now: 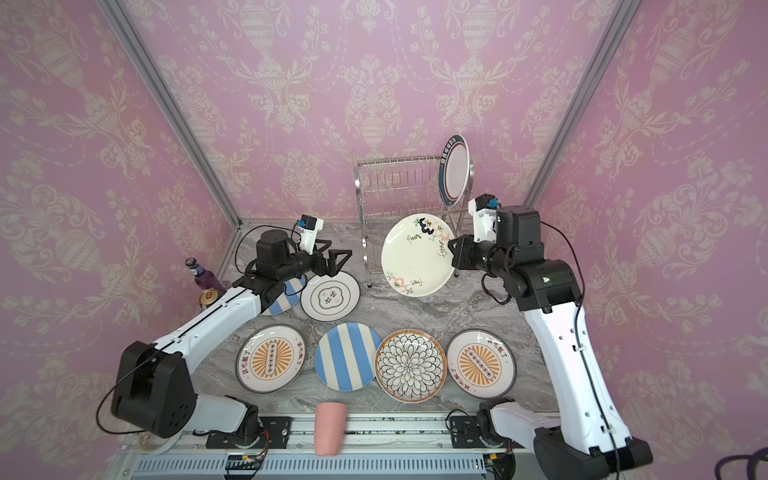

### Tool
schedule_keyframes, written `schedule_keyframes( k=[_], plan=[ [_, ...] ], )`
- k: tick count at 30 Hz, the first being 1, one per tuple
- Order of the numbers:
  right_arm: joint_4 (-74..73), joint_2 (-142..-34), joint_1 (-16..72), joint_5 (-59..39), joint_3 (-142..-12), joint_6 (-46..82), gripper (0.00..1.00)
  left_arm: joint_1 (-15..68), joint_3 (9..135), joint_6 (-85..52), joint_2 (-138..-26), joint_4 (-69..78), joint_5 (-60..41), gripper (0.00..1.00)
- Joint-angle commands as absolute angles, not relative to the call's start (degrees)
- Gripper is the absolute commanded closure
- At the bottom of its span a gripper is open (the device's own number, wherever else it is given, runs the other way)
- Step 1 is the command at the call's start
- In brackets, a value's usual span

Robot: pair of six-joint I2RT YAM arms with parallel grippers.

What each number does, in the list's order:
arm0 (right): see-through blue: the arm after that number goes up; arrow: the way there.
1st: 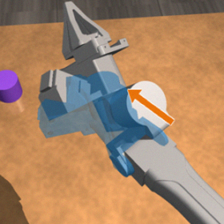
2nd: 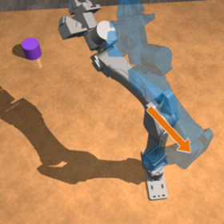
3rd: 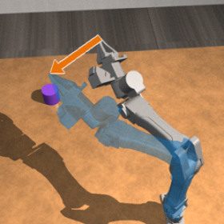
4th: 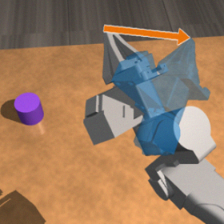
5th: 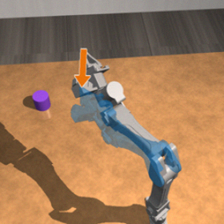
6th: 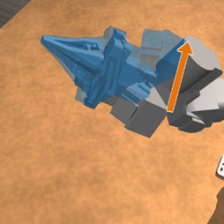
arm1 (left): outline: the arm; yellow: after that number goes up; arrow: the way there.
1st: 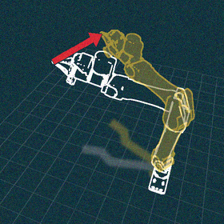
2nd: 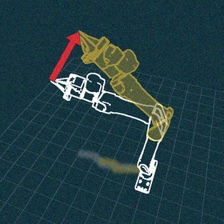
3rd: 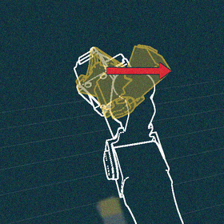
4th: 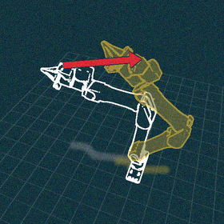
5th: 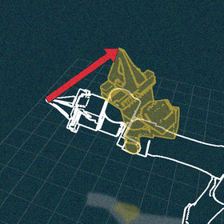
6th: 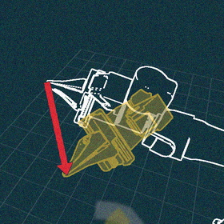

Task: Load the plates into the dish rack
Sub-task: 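Lift the cream flowered plate on edge with the right gripper, then carry the plate above the rack's upper tier with the right gripper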

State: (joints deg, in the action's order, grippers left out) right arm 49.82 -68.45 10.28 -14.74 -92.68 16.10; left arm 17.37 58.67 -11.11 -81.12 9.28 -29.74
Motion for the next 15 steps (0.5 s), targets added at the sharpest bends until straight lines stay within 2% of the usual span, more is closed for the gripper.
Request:
schedule_keyframes(
  k=[1, 15],
  plan=[
    [39.9, -71.3, 10.6, -16.5, -99.7, 17.1, 1.00, 17.2, 57.6, -12.7, -78.9, 6.4, -29.7, 0.01],
    [36.1, -90.1, 10.6, -4.2, -129.9, 12.7, 1.00, 17.3, 57.4, -11.7, -77.0, 3.3, -30.2, 0.01]
  ],
)
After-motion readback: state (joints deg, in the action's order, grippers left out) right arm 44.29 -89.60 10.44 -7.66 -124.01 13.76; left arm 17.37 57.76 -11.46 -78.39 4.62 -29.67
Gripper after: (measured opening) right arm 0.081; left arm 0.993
